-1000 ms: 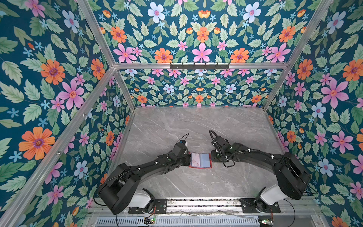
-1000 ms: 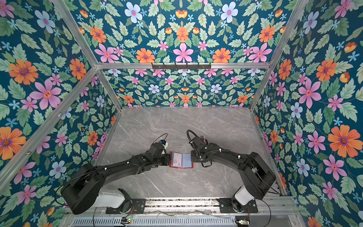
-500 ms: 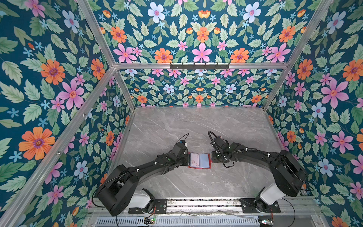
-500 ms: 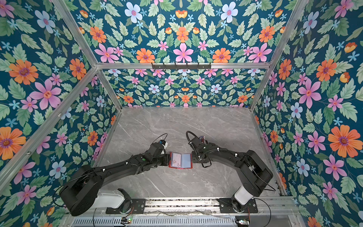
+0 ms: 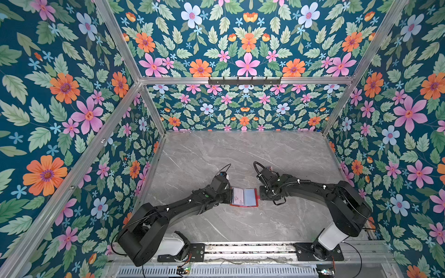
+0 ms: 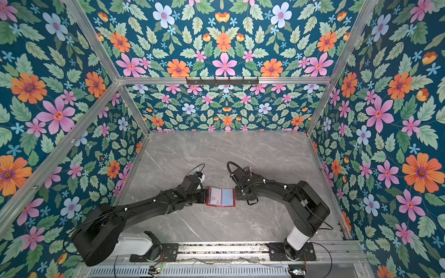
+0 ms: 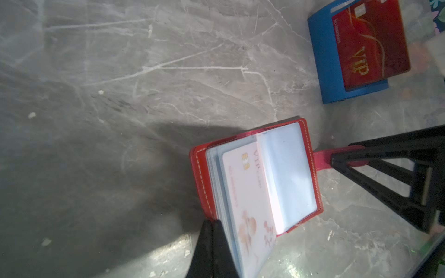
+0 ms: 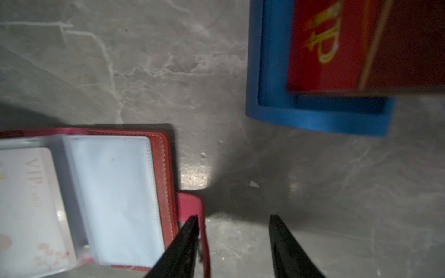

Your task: Put the credit cards into the card holder

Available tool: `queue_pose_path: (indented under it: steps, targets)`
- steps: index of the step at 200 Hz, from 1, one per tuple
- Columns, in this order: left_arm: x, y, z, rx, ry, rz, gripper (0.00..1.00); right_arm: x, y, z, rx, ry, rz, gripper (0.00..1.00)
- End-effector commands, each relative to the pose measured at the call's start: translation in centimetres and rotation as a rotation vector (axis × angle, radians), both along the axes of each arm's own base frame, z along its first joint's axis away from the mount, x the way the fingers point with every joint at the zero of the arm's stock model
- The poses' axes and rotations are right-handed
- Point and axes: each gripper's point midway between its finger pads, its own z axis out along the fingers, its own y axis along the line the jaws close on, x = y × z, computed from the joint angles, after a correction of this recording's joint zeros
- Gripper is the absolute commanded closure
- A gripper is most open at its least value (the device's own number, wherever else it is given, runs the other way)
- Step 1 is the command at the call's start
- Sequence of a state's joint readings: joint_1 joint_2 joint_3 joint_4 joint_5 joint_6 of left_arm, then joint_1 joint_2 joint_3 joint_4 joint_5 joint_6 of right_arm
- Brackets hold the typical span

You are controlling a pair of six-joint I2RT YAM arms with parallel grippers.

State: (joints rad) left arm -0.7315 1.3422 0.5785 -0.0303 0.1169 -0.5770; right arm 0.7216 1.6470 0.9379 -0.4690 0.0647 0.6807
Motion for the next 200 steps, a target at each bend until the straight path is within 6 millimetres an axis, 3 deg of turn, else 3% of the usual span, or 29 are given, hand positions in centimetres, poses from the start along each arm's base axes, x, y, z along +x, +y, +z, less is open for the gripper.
queue_pose_path:
  steps: [1,64,112,200]
  targets:
    - [0.0,0.3,0.0,0.015,-0.003,0.001,1.0,0.0,0.1,0.1,0.005,0.002,-0.009,0.52]
    - [0.3,-0.2,0.9,0.003,-0.016,-0.011,1.0,-0.2,1.6,-0.1,0.098,0.004,0.024,0.82]
    - [0.5,-1.5,2.1,-0.032,-0.018,-0.042,1.0,-0.3,2.0,-0.6,0.128,0.014,0.025,0.9]
    - [-0.3,-5.7,3.8,-0.143,-0.027,-0.164,0.62,-0.2,2.2,-0.6,0.136,0.012,0.026,0.92]
